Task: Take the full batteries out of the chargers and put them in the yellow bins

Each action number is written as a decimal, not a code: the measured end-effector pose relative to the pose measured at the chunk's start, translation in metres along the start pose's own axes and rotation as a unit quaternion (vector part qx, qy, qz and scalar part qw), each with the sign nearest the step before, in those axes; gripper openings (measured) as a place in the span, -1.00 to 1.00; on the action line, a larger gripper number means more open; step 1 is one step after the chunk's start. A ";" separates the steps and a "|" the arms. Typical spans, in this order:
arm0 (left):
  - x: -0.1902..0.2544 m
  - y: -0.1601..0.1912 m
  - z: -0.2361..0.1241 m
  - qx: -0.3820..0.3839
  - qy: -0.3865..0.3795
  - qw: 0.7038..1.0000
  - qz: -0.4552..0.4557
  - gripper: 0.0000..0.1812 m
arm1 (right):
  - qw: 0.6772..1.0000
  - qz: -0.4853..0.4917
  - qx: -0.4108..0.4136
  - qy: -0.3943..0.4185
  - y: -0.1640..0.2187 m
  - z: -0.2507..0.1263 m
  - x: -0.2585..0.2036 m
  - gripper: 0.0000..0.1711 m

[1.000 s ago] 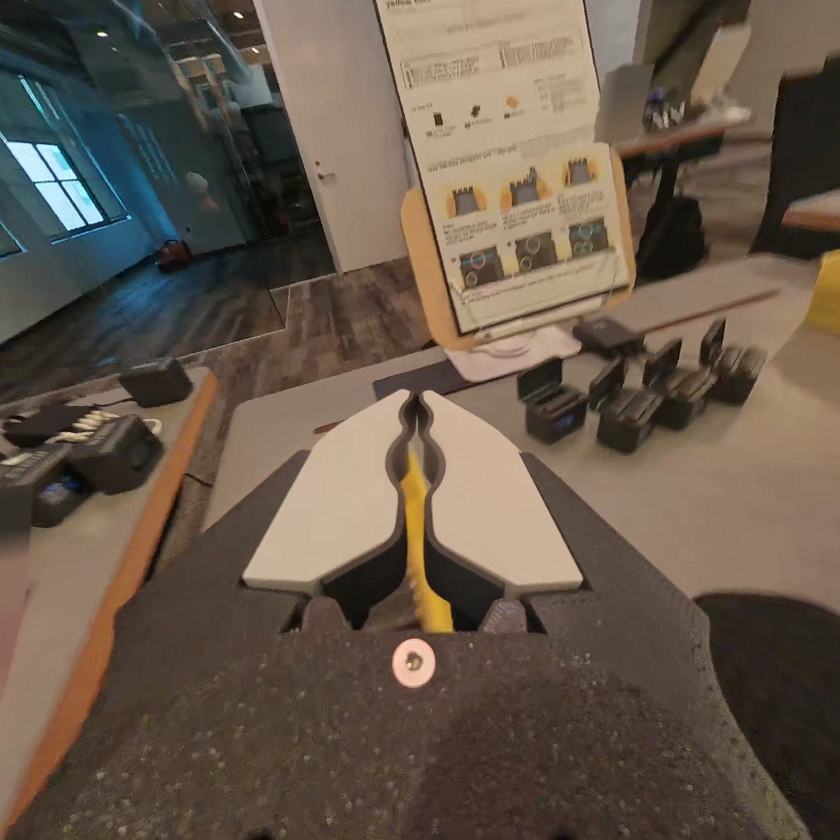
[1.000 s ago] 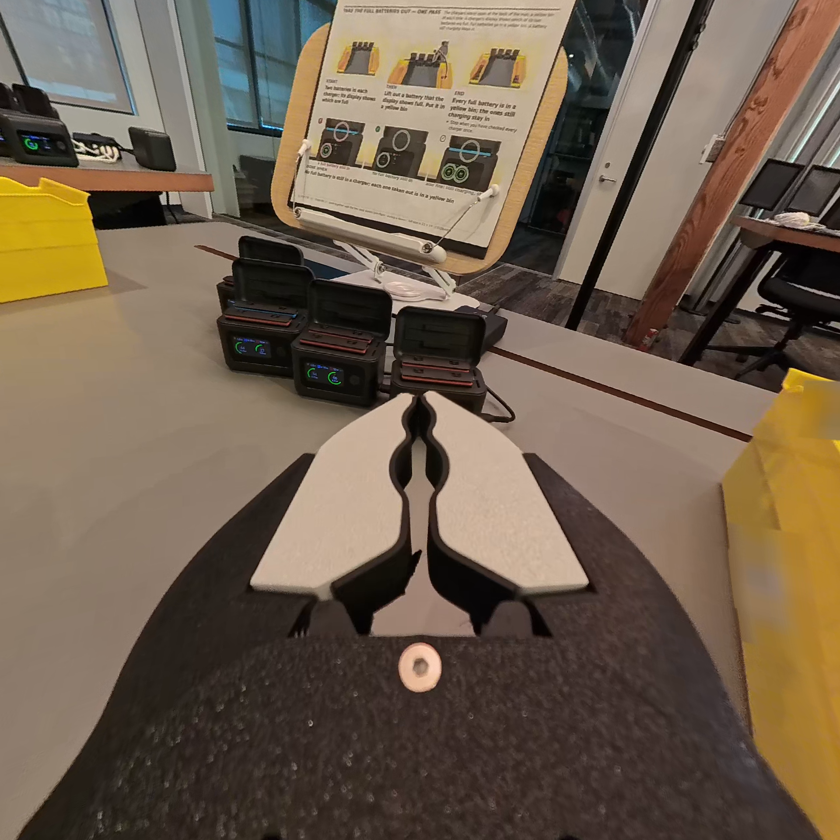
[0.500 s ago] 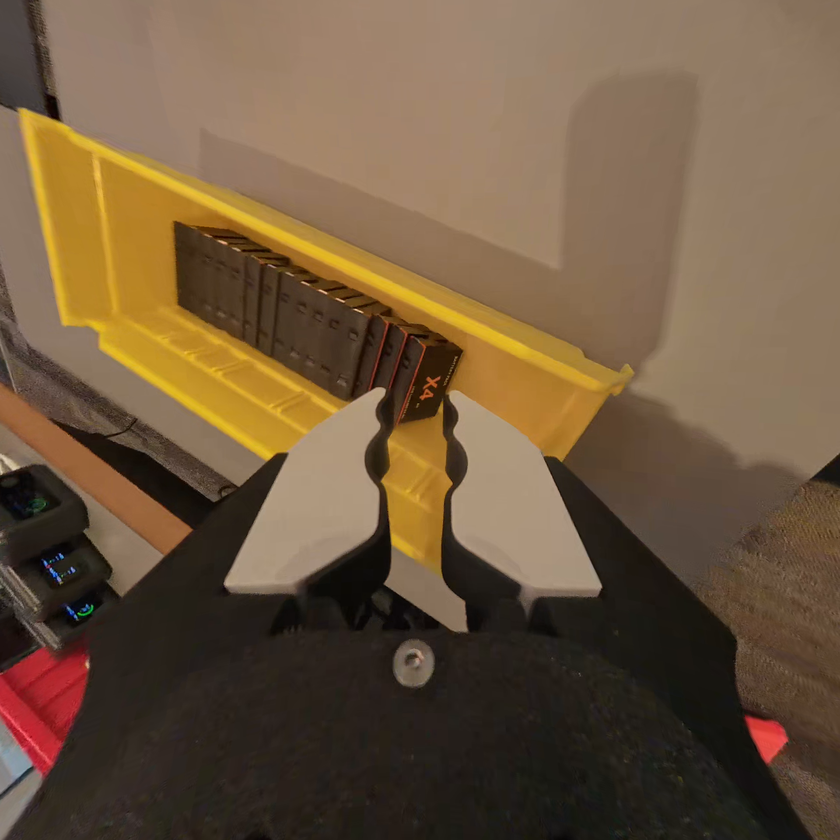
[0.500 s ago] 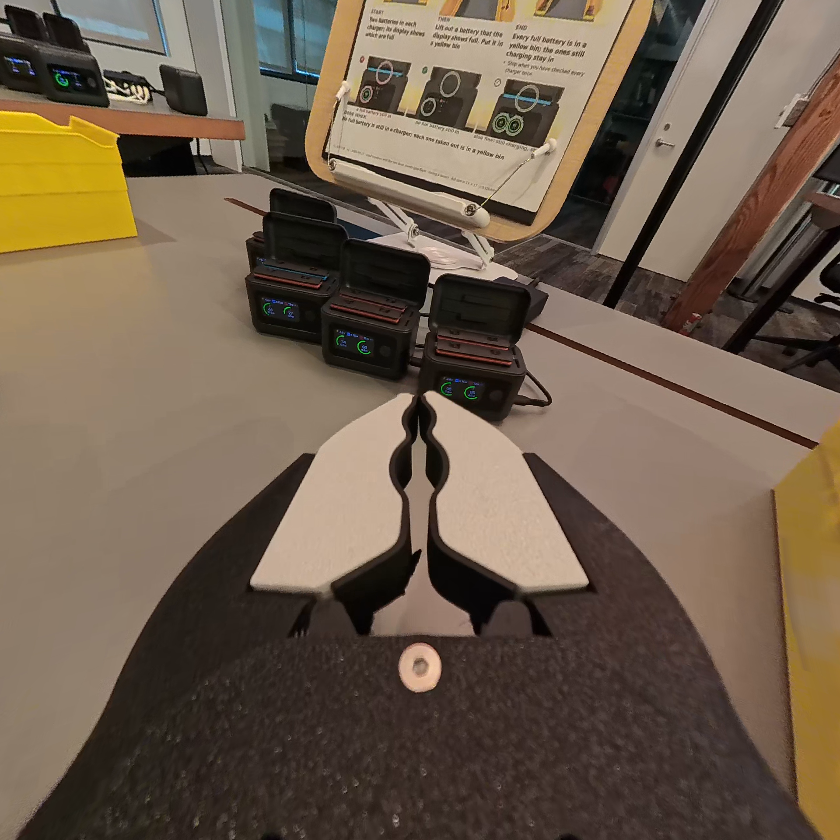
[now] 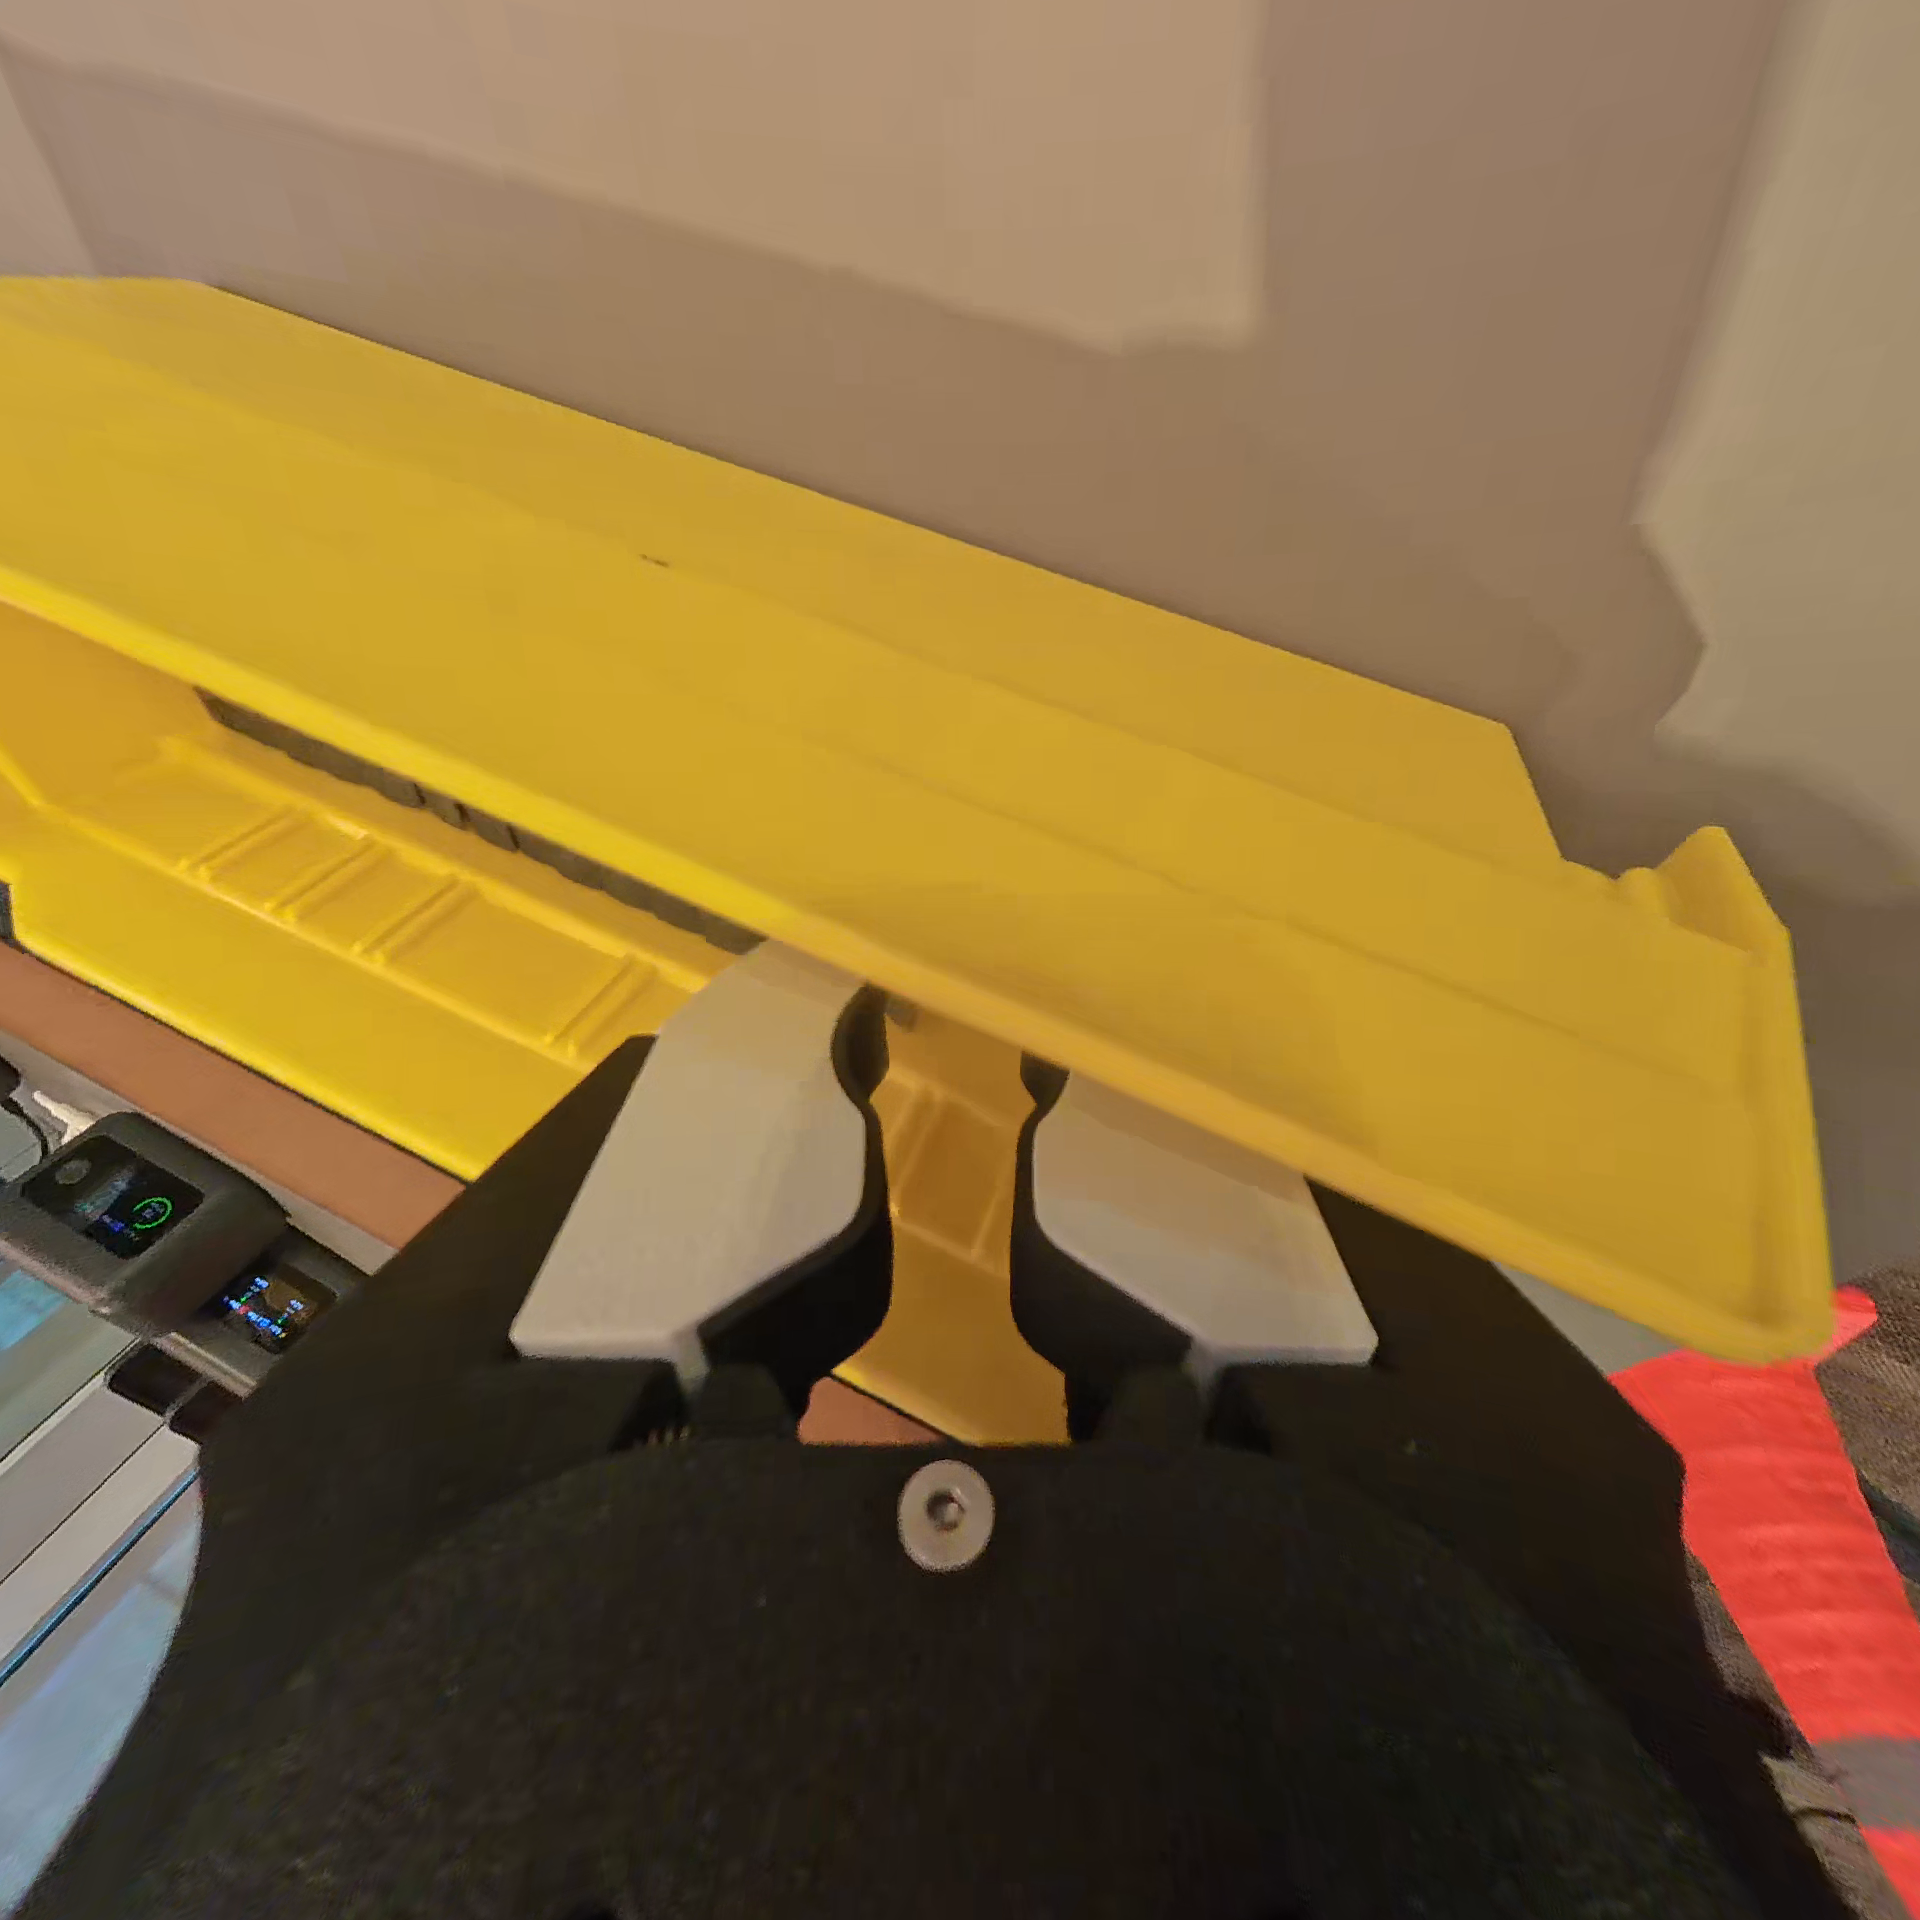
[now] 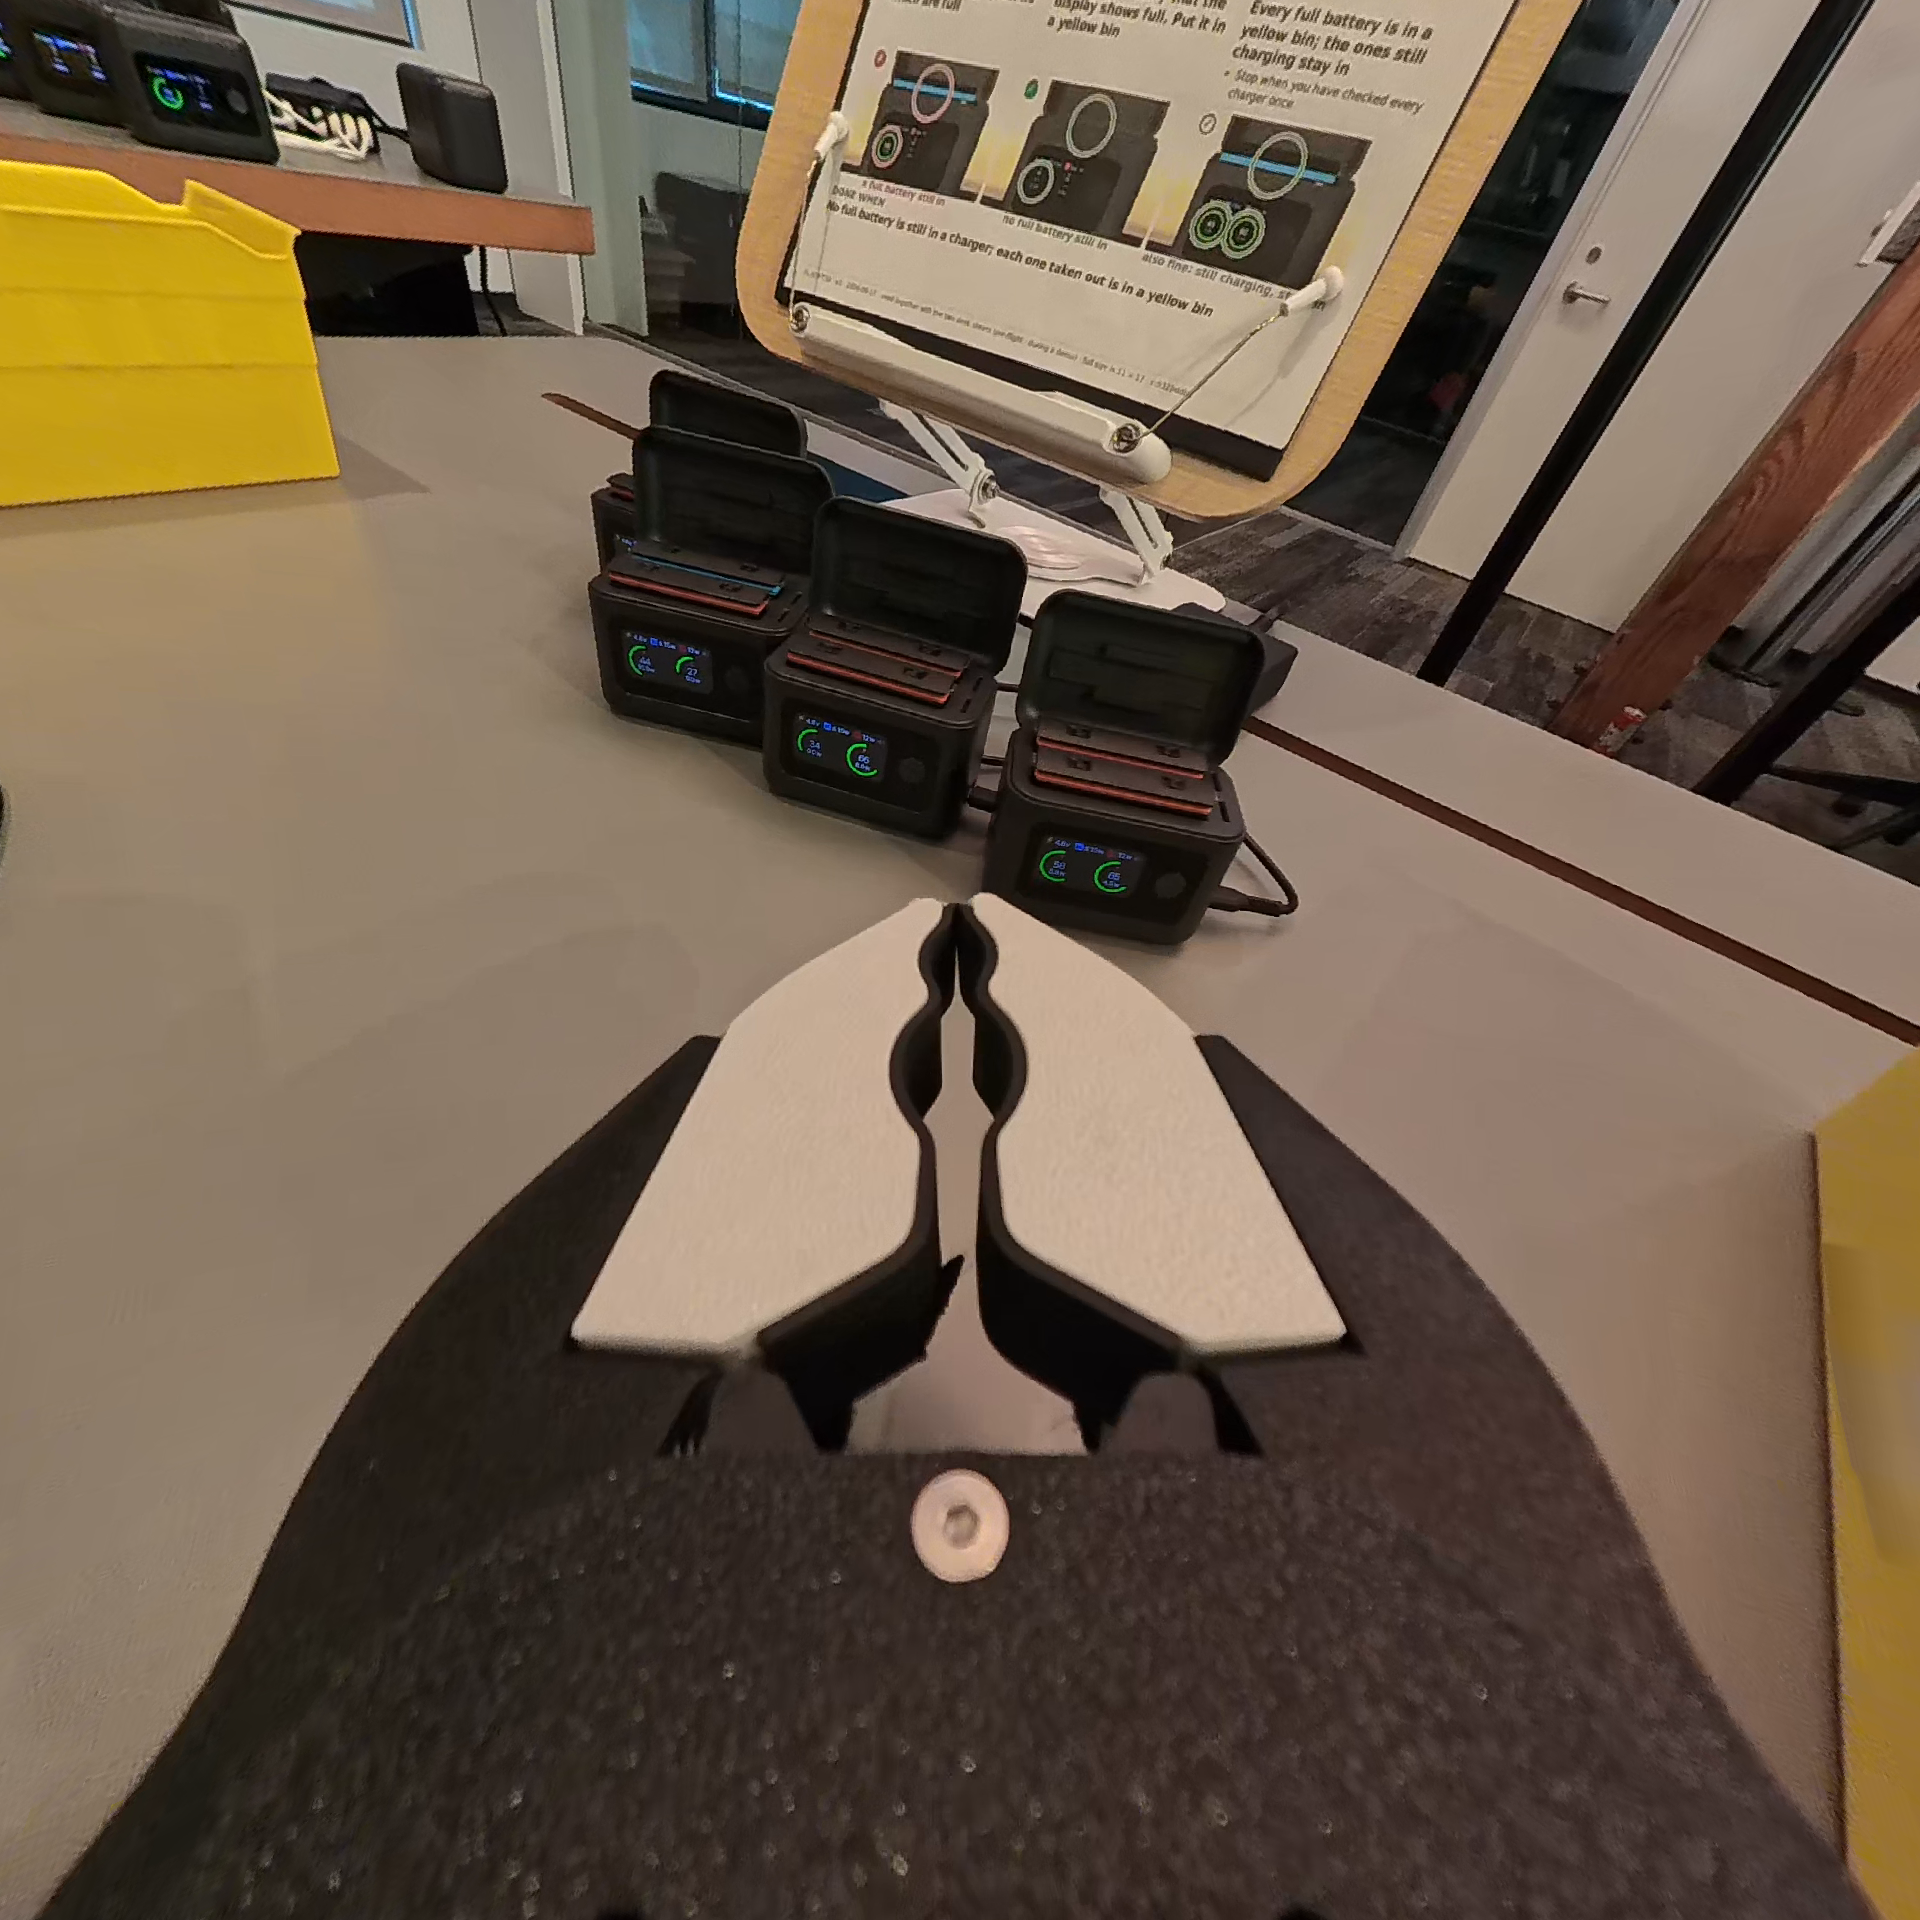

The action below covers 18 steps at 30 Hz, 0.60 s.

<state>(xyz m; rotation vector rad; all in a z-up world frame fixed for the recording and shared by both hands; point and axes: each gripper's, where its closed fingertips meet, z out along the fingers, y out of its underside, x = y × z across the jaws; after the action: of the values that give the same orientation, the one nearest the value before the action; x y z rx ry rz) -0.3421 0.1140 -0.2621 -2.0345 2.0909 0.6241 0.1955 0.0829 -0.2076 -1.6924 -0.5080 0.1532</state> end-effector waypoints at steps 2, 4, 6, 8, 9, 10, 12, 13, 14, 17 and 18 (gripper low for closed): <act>-0.001 0.000 0.000 0.000 -0.003 1.000 0.003 -0.79 | 1.000 0.000 -0.001 -0.001 0.001 0.000 0.000 -1.00; -0.001 0.000 0.001 0.002 -0.005 1.000 0.001 -0.79 | 1.000 -0.001 -0.003 -0.002 0.001 0.001 -0.001 -1.00; 0.000 0.000 0.000 0.005 -0.009 1.000 0.002 -0.78 | 1.000 -0.002 -0.003 -0.002 0.001 0.001 -0.001 -1.00; 0.000 0.001 -0.002 0.008 -0.015 1.000 0.005 -0.84 | 1.000 -0.002 -0.003 -0.001 0.001 0.000 -0.001 -1.00; 0.001 0.002 -0.004 0.010 -0.017 1.000 0.006 -0.91 | 1.000 -0.002 -0.003 -0.001 0.001 0.000 0.000 -1.00; 0.004 0.003 -0.005 0.012 -0.011 1.000 0.005 -0.91 | 1.000 -0.002 -0.003 -0.001 0.001 0.000 0.000 -1.00; 0.007 0.004 -0.006 0.020 -0.014 1.000 0.004 -0.91 | 1.000 -0.003 -0.004 -0.001 0.001 0.001 -0.001 -1.00; 0.008 0.004 -0.006 0.022 -0.018 1.000 0.006 -0.91 | 1.000 -0.003 -0.004 -0.001 0.002 0.001 -0.001 -1.00; 0.010 0.005 -0.007 0.023 -0.020 0.999 0.008 -0.91 | 1.000 -0.004 -0.005 -0.002 0.002 0.001 -0.001 -1.00; 0.010 0.007 -0.007 0.019 -0.030 0.999 0.013 -0.89 | 1.000 -0.005 -0.007 -0.002 0.003 0.001 -0.002 -1.00; 0.010 0.009 -0.007 0.014 -0.032 0.999 0.014 -0.85 | 1.000 -0.005 -0.007 -0.001 0.003 0.001 -0.002 -1.00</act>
<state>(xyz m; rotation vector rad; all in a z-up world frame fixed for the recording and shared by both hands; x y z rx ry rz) -0.3508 0.1019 -0.2584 -1.9471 2.0831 0.6505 0.1943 0.0831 -0.2110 -1.7041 -0.5208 0.1445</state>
